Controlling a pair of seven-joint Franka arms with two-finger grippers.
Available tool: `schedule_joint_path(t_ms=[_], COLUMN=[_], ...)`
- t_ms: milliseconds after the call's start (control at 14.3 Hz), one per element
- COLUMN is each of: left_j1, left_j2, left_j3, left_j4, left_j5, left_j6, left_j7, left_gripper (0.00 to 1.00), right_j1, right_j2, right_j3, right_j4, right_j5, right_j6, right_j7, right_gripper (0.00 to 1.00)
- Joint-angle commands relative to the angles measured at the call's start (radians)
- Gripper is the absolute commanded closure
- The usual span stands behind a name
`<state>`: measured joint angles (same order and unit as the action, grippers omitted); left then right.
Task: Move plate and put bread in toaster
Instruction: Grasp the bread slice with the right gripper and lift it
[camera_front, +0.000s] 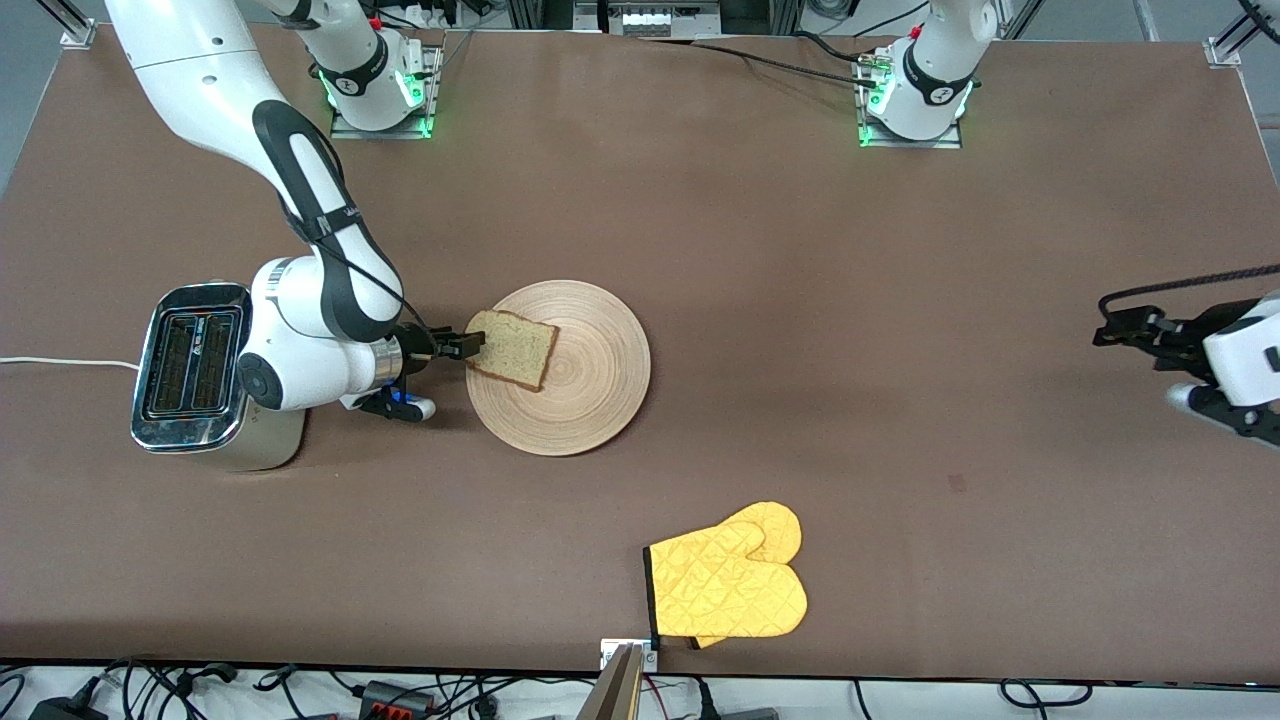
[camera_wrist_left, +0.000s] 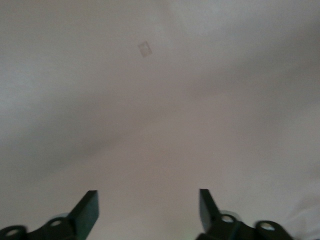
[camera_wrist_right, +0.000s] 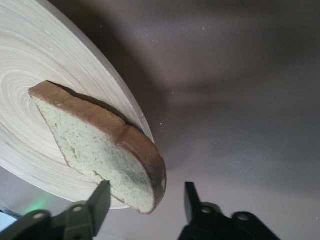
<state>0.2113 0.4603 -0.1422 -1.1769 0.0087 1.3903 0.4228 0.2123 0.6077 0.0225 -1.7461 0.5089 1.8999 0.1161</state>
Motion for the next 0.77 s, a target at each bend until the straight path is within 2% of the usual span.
schedule_joint_path(t_ms=[0, 140, 210, 350, 490, 630, 700], left_j1=[-0.006, 0.010, 0.010, 0.000, -0.004, 0.008, 0.011], left_j2=[0.009, -0.027, -0.090, -0.197, -0.312, -0.373, -0.384], left_j3=[-0.013, -0.011, -0.004, -0.010, -0.048, -0.077, -0.076], left_j4=[0.022, 0.016, -0.037, -0.191, -0.356, -0.446, -0.478], left_j5=[0.027, 0.004, -0.004, 0.008, 0.011, 0.025, 0.025], left_j6=[-0.011, -0.010, 0.002, 0.096, 0.159, 0.186, 0.212], left_j7=[-0.010, -0.019, -0.044, -0.206, -0.405, -0.441, -0.441], left_gripper=[0.00, 0.00, 0.00, 0.00, 0.00, 0.00, 0.00], right_j1=[0.010, 0.009, 0.010, 0.010, 0.009, 0.007, 0.006], right_j2=[0.004, 0.013, 0.015, 0.018, 0.018, 0.017, 0.017], right_j3=[-0.004, -0.004, -0.004, -0.004, -0.004, -0.004, -0.004], right_j4=[-0.003, -0.001, -0.001, 0.000, 0.002, 0.005, 0.007], right_j5=[0.023, 0.023, 0.023, 0.025, 0.025, 0.026, 0.026], right_j6=[0.010, 0.010, 0.010, 0.010, 0.005, -0.002, -0.002], right_j7=[0.011, 0.011, 0.011, 0.011, 0.011, 0.013, 0.013], right_gripper=[0.37, 0.37, 0.37, 0.45, 0.62, 0.81, 0.86])
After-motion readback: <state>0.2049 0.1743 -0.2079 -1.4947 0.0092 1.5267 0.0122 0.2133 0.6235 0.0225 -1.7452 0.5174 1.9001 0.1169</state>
